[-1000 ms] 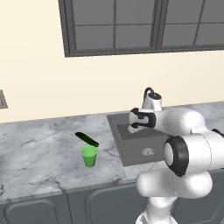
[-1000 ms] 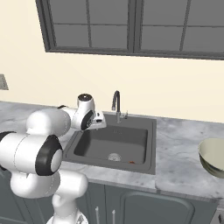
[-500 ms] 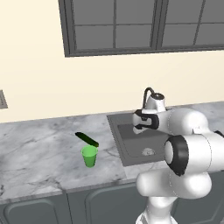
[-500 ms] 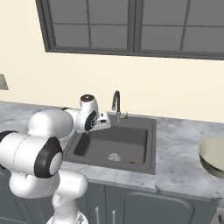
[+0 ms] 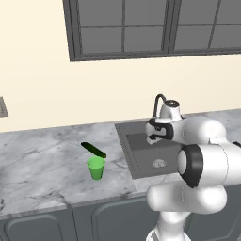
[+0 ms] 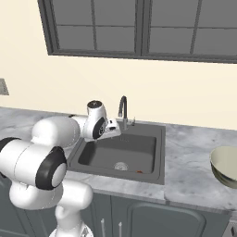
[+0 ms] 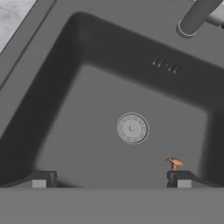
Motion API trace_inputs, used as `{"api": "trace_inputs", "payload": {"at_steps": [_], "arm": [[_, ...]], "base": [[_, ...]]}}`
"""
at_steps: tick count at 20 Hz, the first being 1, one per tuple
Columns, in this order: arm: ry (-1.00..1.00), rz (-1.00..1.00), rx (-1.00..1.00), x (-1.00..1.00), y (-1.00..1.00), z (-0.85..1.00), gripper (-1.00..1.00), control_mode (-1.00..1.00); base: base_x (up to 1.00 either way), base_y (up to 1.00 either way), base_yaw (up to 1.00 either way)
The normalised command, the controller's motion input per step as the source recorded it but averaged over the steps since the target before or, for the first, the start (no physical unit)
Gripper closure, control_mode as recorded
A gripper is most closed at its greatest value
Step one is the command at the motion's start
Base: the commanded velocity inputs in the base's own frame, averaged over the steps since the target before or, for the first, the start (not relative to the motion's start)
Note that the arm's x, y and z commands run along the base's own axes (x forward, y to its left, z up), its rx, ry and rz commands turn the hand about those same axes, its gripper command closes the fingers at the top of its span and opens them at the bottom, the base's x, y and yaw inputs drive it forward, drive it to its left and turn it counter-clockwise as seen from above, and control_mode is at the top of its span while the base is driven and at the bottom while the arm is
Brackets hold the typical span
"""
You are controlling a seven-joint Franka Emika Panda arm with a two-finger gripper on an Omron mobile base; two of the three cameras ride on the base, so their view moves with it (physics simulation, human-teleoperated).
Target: Remove the cucumber and mushroom from the sink. Then move the bowl and cup from the counter to the sink for washing.
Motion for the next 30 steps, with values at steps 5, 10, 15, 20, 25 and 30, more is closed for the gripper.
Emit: {"api": "trace_inputs", "payload": {"at_steps": [5, 10, 15, 20, 25, 30], "arm": [[0.00, 0.00, -0.01, -0.02, -0.15, 0.00, -1.00, -1.00], [0.00, 0.00, -0.02, -0.01, -0.13, 0.00, -1.00, -1.00], [0.00, 0.00, -0.01, -0.02, -0.15, 0.00, -1.00, -1.00], [0.00, 0.00, 0.00, 0.00, -0.18, 0.00, -1.00, -1.00], [0.00, 0.00, 0.00, 0.05, -0.14, -0.01, -1.00, -1.00], [0.01, 0.00, 0.00, 0.12, -0.13, -0.03, -1.00, -1.00]], "base": [[0.00, 0.00, 0.00], [0.00, 0.00, 0.00], [0.00, 0.00, 0.00], [0.00, 0.00, 0.00], [0.00, 0.00, 0.00], [0.00, 0.00, 0.00]]}}
